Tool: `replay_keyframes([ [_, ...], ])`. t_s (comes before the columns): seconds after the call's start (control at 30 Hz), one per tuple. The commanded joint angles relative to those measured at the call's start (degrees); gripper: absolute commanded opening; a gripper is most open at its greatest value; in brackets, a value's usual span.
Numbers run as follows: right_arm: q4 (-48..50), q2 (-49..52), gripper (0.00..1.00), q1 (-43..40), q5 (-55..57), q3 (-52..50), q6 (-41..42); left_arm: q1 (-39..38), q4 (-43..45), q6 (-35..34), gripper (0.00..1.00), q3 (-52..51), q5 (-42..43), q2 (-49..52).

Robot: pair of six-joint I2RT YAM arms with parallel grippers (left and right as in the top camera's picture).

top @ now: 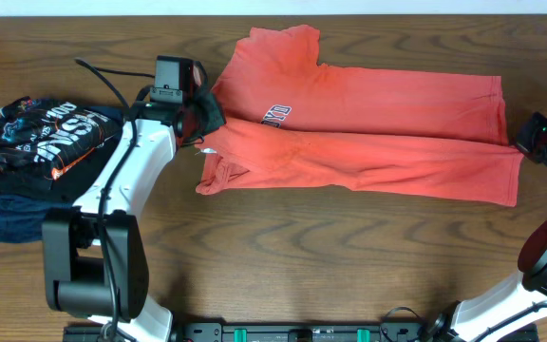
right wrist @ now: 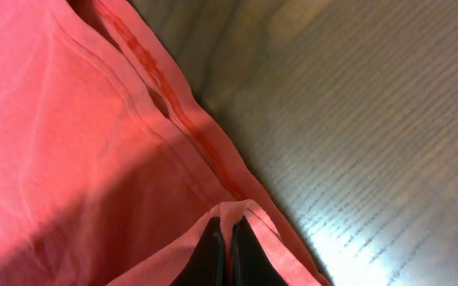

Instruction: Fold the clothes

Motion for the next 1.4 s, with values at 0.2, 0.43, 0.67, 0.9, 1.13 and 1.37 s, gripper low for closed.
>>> replay_keyframes([
  [0.2,0.98,-1.29,0.05,1.20,1.25,-0.09,0.72,0.09,-0.81,-0.52,0.06,-0.94,-3.28,1.84],
  [0.43,1.14,0.74,0.09,2.12,1.25,-0.09,0.72,0.09,-1.25,-0.52,0.06,-0.94,-3.28,1.84],
  [0.67,0.85,3.32,0.22,1.97,1.49,-0.09,0.70,0.09,-2.56,-0.50,0.06,-0.94,-3.28,1.84],
  [0.9,0.72,2.54,0.24,1.90,0.22,-0.07,0.11,0.09,-3.45,-0.50,0.06,-0.94,-3.26,1.84],
  [1.13,4.42,2.54,0.31,1.90,-14.14,-0.02,-8.44,0.09,-4.22,-0.50,0.06,-0.94,-3.28,1.84],
  [1.37,6.05,2.51,0.34,0.94,-15.50,0.00,-8.22,0.09,-4.46,-0.48,0.06,-0.94,-3.28,1.84],
])
